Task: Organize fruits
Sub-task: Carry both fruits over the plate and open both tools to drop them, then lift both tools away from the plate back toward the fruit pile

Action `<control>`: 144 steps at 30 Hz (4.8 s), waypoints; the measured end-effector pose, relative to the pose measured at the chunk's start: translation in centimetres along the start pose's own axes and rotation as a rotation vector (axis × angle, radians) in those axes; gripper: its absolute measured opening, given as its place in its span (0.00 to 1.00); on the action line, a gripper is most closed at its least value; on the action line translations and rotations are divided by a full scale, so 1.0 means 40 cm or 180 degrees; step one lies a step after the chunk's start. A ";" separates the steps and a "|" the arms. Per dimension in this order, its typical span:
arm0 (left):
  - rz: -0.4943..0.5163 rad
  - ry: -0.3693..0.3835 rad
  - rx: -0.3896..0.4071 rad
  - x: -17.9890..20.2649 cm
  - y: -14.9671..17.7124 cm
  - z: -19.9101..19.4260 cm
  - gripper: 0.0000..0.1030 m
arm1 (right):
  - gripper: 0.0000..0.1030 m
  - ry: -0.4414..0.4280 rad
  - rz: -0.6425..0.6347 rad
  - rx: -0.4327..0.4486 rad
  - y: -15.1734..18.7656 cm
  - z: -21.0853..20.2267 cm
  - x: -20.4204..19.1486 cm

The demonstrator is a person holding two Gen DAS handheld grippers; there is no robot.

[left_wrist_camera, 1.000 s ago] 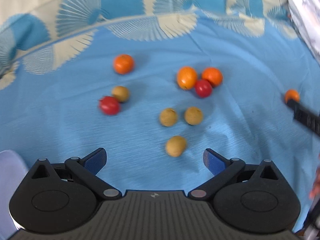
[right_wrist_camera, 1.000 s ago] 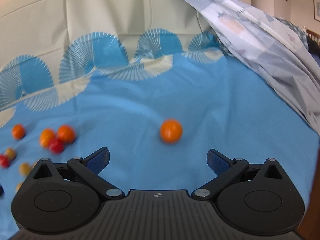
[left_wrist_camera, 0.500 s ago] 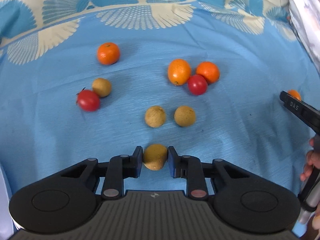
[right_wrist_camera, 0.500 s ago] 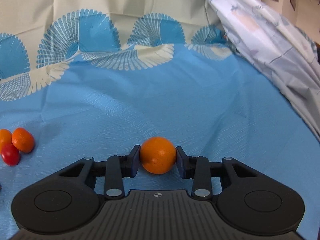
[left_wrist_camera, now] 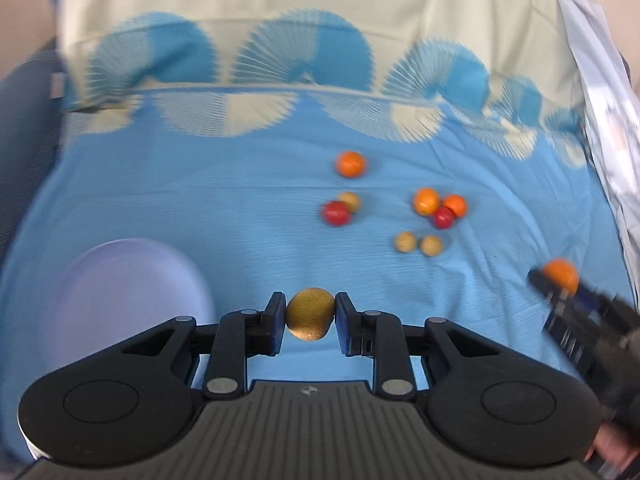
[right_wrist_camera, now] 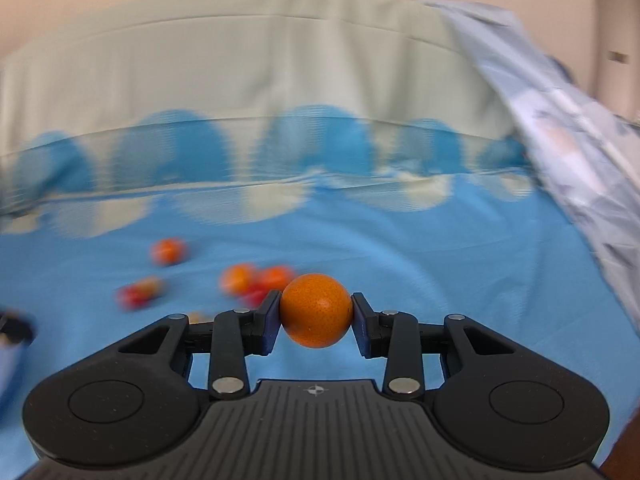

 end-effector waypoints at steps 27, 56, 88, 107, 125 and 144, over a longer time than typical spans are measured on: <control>-0.0847 -0.0348 0.0314 -0.514 0.158 -0.357 0.28 | 0.37 -0.1494 -0.0938 -0.0038 -0.013 -0.394 -0.570; -0.0813 -0.0483 0.0107 -0.542 0.001 -0.052 0.28 | 0.37 -0.1430 -0.1156 -0.0319 -0.031 -0.106 -0.728; -0.0849 -0.0721 0.0223 -0.587 0.097 -0.158 1.00 | 0.99 -0.1405 -0.1349 -0.0028 -0.060 -0.195 -0.681; -0.0792 -0.0639 0.0696 -0.523 0.217 -0.447 1.00 | 0.99 -0.0905 -0.1066 0.0283 -0.048 -0.496 -0.593; -0.0690 -0.0561 0.0751 -0.472 0.228 -0.477 1.00 | 0.99 -0.0879 -0.0836 0.0302 -0.033 -0.534 -0.548; -0.0661 -0.0565 0.0673 -0.461 0.202 -0.436 1.00 | 0.99 -0.0818 -0.0783 0.0197 -0.029 -0.495 -0.535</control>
Point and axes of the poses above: each gripper's, at about its wrist camera, not at the fingertips, and z roughly the way its jaws point, x to its right, y to its underside, the point moved 3 cm from there along z, roughly the way its jaws point, and after that the axes turned 9 degrees about -z, right-handed, at the moved point
